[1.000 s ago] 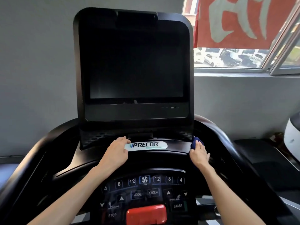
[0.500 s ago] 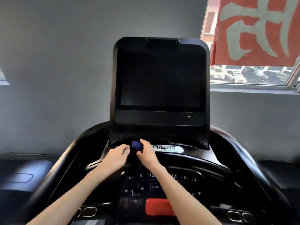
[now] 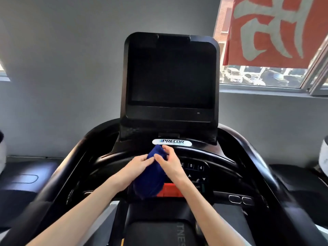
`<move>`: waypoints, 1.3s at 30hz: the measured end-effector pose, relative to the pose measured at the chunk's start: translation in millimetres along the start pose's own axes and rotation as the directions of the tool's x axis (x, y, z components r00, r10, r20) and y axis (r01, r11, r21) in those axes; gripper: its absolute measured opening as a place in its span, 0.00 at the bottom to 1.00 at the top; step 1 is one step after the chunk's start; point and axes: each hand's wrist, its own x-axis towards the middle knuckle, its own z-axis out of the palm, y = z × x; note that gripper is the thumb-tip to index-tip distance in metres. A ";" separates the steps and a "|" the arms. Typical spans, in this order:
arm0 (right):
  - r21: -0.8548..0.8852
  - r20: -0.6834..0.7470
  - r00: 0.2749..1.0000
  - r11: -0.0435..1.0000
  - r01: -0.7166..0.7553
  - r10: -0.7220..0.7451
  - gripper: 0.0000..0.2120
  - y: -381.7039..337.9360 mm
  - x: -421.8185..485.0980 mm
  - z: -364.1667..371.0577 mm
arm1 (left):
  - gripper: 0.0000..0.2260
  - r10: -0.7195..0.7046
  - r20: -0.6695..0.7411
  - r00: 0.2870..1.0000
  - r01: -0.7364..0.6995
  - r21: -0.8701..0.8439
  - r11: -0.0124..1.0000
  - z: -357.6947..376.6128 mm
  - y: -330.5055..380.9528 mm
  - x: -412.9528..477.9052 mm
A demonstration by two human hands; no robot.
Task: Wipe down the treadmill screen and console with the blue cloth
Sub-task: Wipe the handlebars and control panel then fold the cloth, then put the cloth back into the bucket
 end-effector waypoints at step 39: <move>-0.399 0.467 0.797 0.896 -0.194 0.381 0.12 149.7 -479.0 158.5 | 0.03 -0.528 -0.348 0.774 0.443 -0.297 0.846 64.7 -373.7 -495.0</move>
